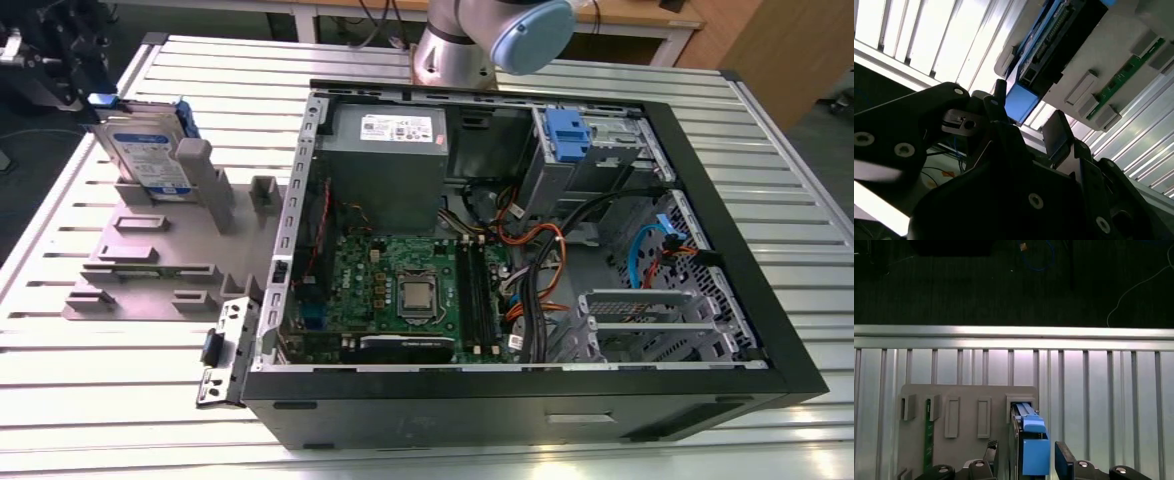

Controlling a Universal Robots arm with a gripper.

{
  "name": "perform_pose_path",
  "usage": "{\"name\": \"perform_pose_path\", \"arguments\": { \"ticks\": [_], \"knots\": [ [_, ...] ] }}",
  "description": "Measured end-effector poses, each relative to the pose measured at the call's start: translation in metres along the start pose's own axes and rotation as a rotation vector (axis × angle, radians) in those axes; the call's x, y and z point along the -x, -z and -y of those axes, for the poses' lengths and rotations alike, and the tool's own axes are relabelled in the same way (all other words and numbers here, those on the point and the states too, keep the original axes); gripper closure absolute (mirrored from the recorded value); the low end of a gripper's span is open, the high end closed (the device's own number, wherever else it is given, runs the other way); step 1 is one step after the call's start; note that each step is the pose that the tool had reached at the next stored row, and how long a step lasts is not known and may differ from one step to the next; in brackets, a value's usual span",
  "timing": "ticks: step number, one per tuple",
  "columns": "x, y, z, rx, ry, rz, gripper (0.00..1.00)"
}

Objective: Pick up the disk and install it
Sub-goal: 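Pick up the disk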

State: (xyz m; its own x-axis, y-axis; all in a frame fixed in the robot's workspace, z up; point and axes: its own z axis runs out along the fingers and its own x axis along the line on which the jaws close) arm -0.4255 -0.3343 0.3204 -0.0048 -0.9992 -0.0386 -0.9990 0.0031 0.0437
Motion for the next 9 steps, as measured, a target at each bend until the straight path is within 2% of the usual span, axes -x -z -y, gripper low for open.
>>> {"name": "perform_pose_path", "arguments": {
  "ticks": [3, 9],
  "knots": [
    [0.0004, -0.0045, -0.0013, -0.0030, 0.010, 0.0008, 0.44],
    [0.0001, -0.0131, -0.0031, -0.0143, 0.029, 0.0001, 0.44]
  ]
}}
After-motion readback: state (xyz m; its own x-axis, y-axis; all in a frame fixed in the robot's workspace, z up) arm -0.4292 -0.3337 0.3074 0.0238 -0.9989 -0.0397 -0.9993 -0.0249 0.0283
